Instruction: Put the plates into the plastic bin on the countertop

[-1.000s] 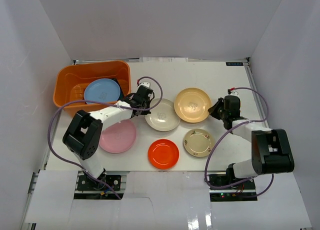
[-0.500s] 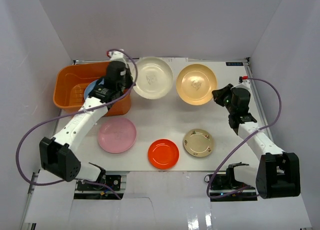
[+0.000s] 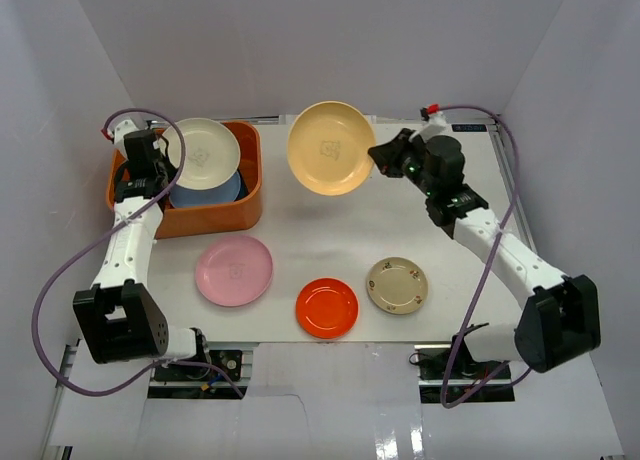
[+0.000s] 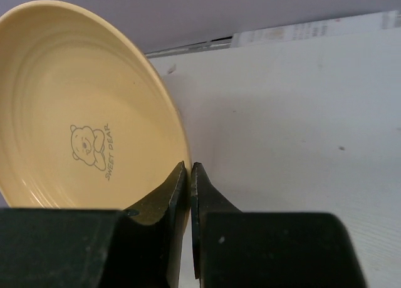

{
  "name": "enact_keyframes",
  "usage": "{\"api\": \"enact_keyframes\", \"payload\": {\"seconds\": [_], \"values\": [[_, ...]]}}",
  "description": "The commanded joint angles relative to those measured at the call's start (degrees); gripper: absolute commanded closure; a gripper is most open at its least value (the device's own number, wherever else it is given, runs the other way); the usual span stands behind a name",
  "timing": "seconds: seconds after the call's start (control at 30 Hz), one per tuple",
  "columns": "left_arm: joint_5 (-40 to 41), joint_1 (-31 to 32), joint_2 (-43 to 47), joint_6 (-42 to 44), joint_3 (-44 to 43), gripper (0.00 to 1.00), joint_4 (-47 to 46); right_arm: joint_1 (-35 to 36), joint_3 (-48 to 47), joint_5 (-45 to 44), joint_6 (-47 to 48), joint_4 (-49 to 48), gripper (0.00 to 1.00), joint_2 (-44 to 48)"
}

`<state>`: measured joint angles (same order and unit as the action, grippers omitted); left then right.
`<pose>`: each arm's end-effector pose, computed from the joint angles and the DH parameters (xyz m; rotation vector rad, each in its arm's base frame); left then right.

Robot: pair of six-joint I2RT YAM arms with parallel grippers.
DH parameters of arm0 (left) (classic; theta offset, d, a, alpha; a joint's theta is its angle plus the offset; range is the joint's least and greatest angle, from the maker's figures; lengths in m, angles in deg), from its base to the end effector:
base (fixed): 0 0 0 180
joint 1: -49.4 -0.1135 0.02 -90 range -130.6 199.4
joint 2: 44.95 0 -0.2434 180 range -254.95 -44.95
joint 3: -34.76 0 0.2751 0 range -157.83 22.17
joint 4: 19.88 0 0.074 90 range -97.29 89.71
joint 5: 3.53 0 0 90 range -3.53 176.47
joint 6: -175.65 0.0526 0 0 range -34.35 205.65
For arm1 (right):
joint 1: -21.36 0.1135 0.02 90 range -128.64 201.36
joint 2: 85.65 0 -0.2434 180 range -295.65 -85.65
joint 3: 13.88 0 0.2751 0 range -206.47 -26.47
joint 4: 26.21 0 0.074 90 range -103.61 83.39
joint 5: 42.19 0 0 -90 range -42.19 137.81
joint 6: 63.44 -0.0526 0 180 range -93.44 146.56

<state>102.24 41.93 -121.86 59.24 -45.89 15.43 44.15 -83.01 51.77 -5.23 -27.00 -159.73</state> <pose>0.3408 0.0591 0.3033 -0.7652 1.9558 0.0934 0.3245 0.1403 0.3147 0.0790 1.7004 0.7777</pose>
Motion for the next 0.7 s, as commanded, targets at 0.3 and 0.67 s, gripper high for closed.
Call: {"api": "enact_keyframes", "payload": {"seconds": [0.3,0.67], "values": [[-0.03,0.61,-2.91,-5.75,4.41,0.20,-4.78,17.90,-42.37,-8.44,10.52,12.92,0.92,-30.31],[-9.07,0.87,11.41,-8.56,2.49,0.02,-12.52,21.94,-68.44,-8.99,12.54,18.93,0.92,-52.81]]}}
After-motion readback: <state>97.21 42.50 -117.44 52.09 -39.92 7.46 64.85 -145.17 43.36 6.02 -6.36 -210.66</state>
